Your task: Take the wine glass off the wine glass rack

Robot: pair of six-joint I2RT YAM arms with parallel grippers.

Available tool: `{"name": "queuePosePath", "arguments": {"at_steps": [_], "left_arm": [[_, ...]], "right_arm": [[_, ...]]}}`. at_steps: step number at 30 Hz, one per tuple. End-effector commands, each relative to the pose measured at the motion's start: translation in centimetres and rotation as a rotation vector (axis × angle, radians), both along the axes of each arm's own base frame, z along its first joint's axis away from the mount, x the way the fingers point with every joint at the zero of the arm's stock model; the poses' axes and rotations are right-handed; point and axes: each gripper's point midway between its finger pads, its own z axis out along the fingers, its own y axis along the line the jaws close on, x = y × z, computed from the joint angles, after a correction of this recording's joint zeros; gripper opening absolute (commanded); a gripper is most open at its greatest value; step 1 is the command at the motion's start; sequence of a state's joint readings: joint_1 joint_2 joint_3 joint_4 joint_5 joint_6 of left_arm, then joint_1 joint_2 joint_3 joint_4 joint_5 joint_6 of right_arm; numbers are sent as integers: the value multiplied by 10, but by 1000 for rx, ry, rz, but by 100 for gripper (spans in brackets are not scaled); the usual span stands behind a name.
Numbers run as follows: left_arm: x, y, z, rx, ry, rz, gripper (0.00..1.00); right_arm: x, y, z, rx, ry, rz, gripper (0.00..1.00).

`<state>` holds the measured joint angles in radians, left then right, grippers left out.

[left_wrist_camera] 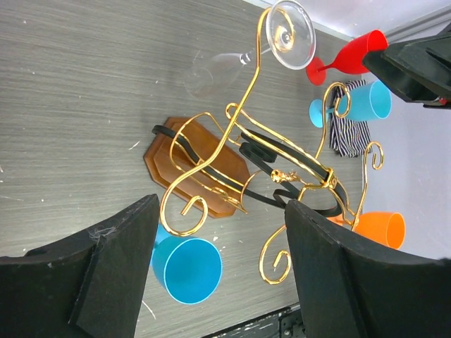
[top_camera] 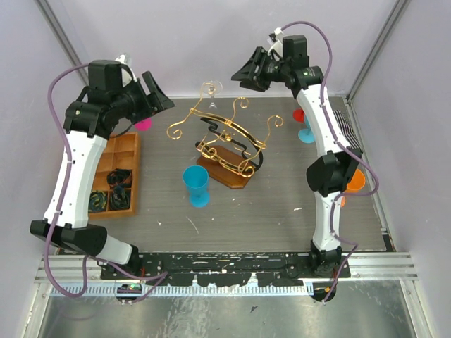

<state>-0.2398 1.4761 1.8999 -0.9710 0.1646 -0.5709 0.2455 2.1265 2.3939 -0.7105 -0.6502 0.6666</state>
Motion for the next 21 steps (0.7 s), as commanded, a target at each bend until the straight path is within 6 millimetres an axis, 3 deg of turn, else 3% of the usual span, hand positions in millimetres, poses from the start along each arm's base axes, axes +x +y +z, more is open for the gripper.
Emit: {"name": "queuePosePath", "arguments": {"at_steps": [1,8,21], "left_arm": [[-6,-1,20,-14,-68,-18,79],[-12,-1,9,-20,-43,-17,79],[-19,7,-1,-14,-45,21,81]], "right_arm": [[-5,17,54,113,-153,83,54],[12,24,39,138,-139,90,52],[22,48,12,123,-132,111,51]]}}
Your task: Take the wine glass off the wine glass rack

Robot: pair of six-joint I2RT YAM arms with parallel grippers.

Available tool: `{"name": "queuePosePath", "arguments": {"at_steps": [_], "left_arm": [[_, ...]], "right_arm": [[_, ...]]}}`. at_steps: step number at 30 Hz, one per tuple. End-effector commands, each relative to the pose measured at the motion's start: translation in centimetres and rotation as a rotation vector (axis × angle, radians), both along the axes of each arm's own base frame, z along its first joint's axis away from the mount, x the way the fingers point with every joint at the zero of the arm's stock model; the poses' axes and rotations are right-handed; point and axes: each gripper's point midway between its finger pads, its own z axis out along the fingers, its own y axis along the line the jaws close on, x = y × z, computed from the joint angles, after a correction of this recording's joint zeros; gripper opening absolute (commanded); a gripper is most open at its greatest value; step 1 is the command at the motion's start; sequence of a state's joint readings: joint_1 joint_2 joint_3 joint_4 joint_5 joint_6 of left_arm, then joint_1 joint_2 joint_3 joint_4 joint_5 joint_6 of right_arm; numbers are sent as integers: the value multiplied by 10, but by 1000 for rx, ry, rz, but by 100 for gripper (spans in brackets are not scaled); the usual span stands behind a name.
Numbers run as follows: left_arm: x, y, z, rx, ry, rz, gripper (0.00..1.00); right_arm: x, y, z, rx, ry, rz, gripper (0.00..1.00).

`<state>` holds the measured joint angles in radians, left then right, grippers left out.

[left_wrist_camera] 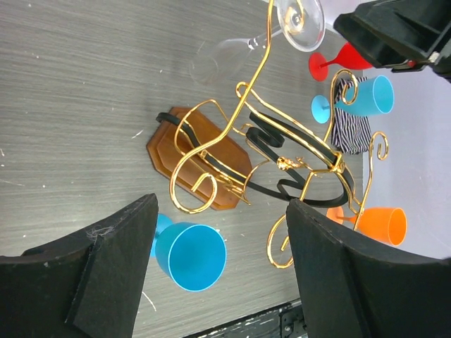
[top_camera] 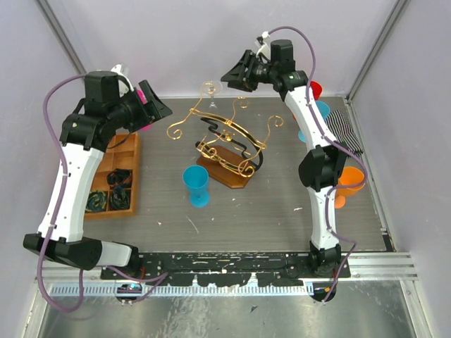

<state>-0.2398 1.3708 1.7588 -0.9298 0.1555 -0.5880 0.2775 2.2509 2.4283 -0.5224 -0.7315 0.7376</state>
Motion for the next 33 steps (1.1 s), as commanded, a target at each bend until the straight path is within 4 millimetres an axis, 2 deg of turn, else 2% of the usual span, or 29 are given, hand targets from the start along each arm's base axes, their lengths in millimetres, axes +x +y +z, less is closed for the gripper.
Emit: {"name": "queuePosePath", "arguments": {"at_steps": [1,10,17,21,23,26,33], "left_arm": [[1,1,6,2,-34,3,81],[0,2,-6,9,-12,0,81],[0,5,-6,9,-12,1,82],[-2,7,-6,12,-11,1,82],[-2,8,-5,13,-15,3,82],[-4,9,-6,12,-13,4,82],[-8,9,-11,9,1,2,82]], "right_arm": [[-1,14,26,33,-99,25,51],[0,25,5,13,-76,41,48],[0,28,9,36,-80,57,30],[-2,31,8,50,-71,72,9],[-3,31,8,53,-66,76,1],[-6,31,12,64,-73,79,1],[-6,35,40,149,-116,85,1]]}}
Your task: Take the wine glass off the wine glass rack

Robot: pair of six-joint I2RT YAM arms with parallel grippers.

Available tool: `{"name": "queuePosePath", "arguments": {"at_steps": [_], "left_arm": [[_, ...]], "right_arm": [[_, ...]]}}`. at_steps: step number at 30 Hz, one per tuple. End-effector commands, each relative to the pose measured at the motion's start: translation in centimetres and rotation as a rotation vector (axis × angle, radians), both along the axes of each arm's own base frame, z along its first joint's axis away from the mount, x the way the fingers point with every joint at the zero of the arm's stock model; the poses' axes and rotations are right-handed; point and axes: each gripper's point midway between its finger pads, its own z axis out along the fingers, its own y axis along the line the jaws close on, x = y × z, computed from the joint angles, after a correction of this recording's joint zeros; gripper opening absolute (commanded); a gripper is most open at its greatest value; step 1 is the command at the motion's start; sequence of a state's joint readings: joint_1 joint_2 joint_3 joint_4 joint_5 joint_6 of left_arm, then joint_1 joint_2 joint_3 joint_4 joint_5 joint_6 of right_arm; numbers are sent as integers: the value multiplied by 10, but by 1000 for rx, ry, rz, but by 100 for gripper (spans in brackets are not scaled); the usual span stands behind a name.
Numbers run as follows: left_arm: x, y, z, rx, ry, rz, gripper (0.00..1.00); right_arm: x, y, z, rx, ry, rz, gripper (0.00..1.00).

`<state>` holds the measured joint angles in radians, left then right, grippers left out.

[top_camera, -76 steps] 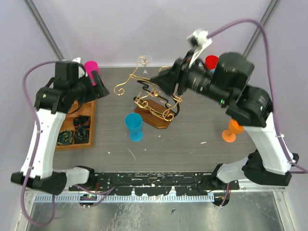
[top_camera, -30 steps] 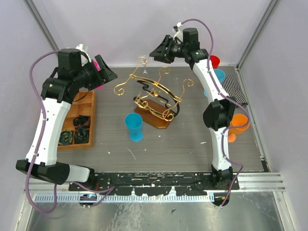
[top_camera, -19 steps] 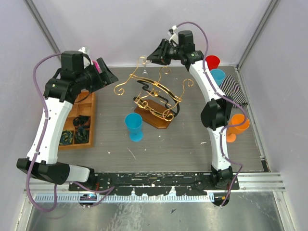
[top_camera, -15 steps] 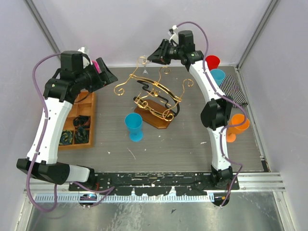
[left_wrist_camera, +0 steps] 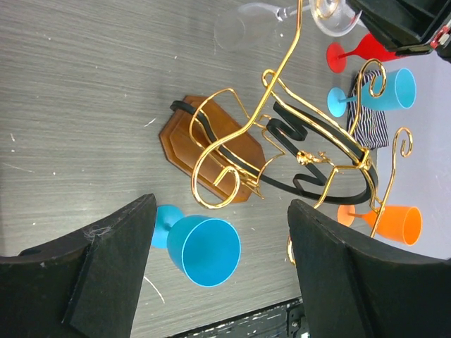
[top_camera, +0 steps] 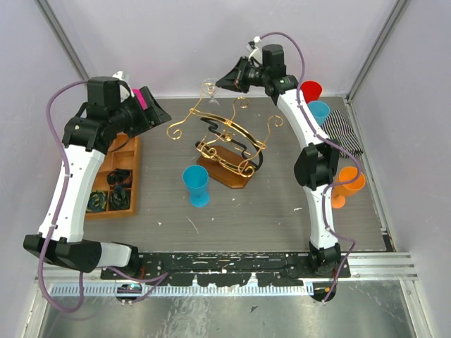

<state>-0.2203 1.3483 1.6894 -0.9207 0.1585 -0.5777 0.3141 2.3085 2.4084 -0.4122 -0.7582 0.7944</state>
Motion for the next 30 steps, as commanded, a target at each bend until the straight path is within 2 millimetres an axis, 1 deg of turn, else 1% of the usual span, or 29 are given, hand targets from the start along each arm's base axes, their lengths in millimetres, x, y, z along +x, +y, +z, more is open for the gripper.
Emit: {"name": "queuePosePath", "arguments": {"at_steps": [1,4,6,10,12,14,18,21,22,24,28,30], "left_arm": [[-6,1,7,-4,-34,-11,82],[-9,4,8,4,-35,-9,83],[-9,5,9,6,-40,-5,83],[-10,6,9,7,-40,-6,83],[-10,5,8,6,-37,-9,83],[-10,5,8,6,-35,-9,83],[-10,6,7,8,-32,-8,83],[-10,7,7,9,-33,-7,83],[-10,7,7,9,-31,-7,83],[-11,7,8,9,-34,-6,83],[-12,9,10,8,-39,-3,83],[-13,9,12,6,-43,-4,83]], "right_arm": [[-10,7,65,118,-147,31,1],[-9,5,76,132,-172,14,1],[-8,5,78,134,-175,3,1],[-4,6,78,145,-178,-2,1],[-6,10,79,164,-175,16,1],[-9,18,79,177,-181,41,1],[-23,33,77,188,-169,105,1],[-37,38,68,169,-149,140,1],[-44,38,71,164,-155,148,1],[-53,33,70,140,-156,144,1],[-70,17,78,88,-185,119,1],[-75,6,84,72,-199,98,1]]}}
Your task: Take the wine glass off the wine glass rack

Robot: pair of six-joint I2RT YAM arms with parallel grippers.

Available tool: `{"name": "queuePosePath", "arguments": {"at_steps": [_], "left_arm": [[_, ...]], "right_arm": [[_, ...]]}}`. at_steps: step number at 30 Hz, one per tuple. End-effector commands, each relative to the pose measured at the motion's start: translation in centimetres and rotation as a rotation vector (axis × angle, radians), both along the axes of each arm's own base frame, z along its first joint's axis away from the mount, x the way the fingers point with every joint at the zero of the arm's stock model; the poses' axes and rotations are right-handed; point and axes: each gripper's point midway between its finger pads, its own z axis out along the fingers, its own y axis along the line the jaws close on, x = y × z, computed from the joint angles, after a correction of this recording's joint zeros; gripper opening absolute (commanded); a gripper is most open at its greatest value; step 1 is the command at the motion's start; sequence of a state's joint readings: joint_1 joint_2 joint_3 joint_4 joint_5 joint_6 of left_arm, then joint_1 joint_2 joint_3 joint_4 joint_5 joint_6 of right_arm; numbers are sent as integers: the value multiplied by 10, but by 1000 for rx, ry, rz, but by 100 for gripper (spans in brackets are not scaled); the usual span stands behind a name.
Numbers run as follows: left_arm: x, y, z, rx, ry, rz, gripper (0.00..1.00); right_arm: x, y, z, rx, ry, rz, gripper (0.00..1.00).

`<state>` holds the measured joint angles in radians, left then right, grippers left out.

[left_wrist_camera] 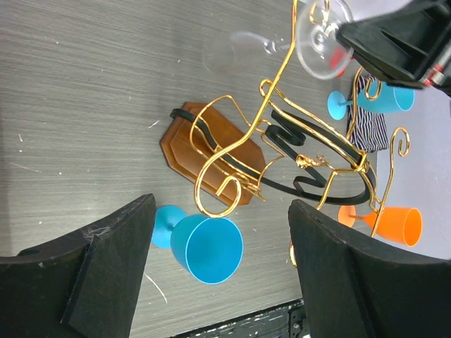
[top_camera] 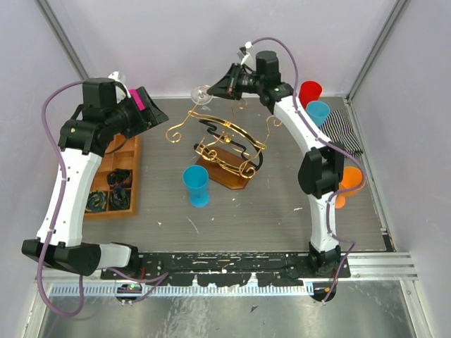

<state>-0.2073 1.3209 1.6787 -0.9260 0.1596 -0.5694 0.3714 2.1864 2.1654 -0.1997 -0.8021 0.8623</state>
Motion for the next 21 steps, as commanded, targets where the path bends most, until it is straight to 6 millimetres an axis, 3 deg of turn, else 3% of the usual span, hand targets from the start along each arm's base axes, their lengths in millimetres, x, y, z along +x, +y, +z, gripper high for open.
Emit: {"name": "queuePosePath", "arguments": {"at_steps": [1,7,14,18,21], "left_arm": [[-7,2,8,2,-28,-12,83],[-8,2,9,-2,-28,-15,83],[-7,3,12,5,-17,-6,81],[-9,8,20,15,-39,11,82],[-10,9,30,8,-67,13,82]], "right_arm": [[-38,-30,76,-3,-180,-16,1],[-26,-75,95,-19,-193,-114,1],[-7,-88,124,-31,-279,-179,1],[-27,-93,154,-78,-463,-194,1],[-62,-91,181,-138,-673,-168,1]]}}
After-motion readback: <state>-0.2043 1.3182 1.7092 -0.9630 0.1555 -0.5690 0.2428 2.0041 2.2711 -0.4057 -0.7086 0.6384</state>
